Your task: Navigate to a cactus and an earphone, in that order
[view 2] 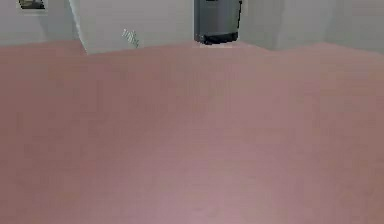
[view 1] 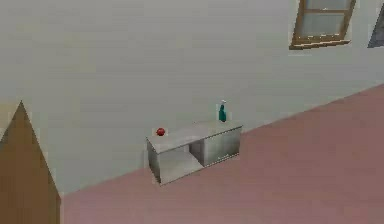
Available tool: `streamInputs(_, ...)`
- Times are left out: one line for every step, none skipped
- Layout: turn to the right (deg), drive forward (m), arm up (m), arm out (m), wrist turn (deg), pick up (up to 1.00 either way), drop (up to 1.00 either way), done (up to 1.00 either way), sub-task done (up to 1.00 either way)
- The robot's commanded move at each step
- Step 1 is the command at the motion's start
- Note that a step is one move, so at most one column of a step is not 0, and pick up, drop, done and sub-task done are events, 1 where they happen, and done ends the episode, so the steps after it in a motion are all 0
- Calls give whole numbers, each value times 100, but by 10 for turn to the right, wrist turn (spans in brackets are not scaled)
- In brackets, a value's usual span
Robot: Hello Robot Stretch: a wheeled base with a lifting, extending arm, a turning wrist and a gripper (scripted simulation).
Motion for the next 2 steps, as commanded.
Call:
streamInputs(-450, 0, 0, 0, 0, 0, 0, 0, 0)
streamInputs(-450, 0, 0, 0, 0, 0, 0, 0, 0)
